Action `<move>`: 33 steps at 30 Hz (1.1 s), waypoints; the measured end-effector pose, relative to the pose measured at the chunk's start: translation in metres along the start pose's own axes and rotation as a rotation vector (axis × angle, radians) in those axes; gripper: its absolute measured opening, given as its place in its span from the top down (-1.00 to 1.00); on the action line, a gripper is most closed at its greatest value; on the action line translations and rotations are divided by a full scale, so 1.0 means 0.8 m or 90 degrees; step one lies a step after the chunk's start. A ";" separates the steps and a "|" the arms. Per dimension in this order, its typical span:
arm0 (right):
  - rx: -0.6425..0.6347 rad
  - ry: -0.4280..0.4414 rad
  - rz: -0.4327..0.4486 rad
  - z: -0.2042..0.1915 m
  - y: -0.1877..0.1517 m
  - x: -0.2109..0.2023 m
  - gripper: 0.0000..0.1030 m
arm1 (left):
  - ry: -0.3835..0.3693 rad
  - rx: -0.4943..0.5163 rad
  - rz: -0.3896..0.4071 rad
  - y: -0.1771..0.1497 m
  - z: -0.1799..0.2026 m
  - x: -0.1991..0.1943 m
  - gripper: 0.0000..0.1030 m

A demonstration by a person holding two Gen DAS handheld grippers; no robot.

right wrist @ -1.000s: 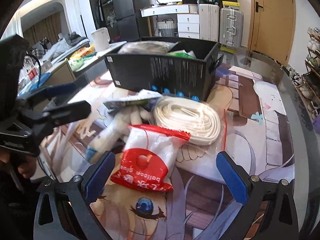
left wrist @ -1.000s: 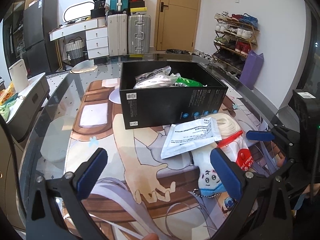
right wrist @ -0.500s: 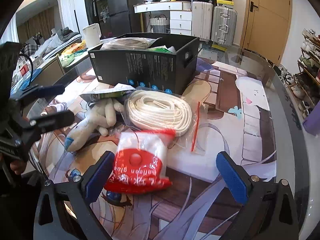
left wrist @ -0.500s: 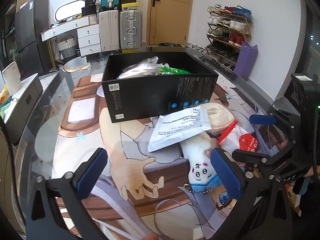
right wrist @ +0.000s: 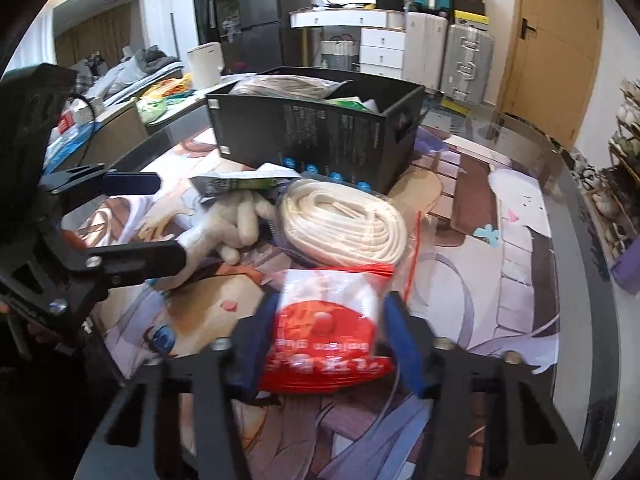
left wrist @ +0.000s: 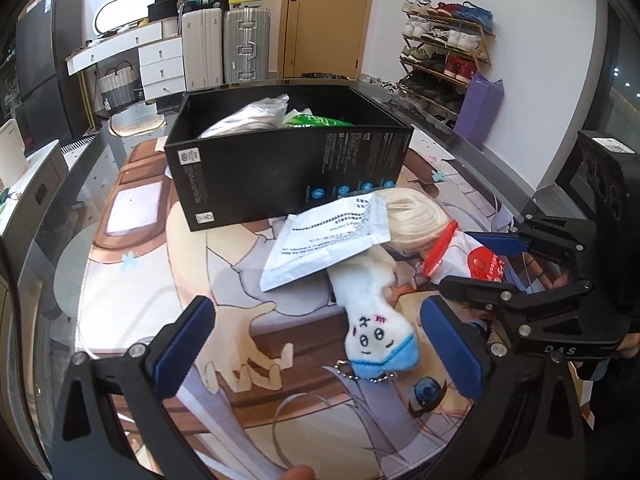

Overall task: Organize soft objects
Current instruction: 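Grasp the white plush toy with the left tool while the right tool grasps the red balloon glue packet, then carry the plush toy and red packet over the black box with both tools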

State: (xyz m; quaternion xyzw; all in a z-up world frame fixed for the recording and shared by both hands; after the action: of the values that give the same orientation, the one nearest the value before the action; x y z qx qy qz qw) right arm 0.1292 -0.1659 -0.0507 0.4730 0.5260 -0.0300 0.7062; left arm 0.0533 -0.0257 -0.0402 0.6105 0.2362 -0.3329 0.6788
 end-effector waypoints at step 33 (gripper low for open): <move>0.041 0.016 0.081 0.019 0.011 -0.033 0.10 | -0.005 0.037 -0.005 -0.005 0.014 0.013 0.54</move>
State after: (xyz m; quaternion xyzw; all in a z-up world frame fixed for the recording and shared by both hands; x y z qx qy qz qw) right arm 0.1327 -0.1837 -0.0247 0.5283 0.5025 0.0045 0.6844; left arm 0.0565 -0.0389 -0.0488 0.6275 0.2260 -0.3444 0.6607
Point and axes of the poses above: each gripper's, at about its wrist camera, not at the fingertips, and x roughly the way its jaws point, z to its right, y to its top, the point moved 3 cm from there along x, roughly the way its jaws point, and after that the axes turned 2 degrees about -y, right-handed, at the moved point
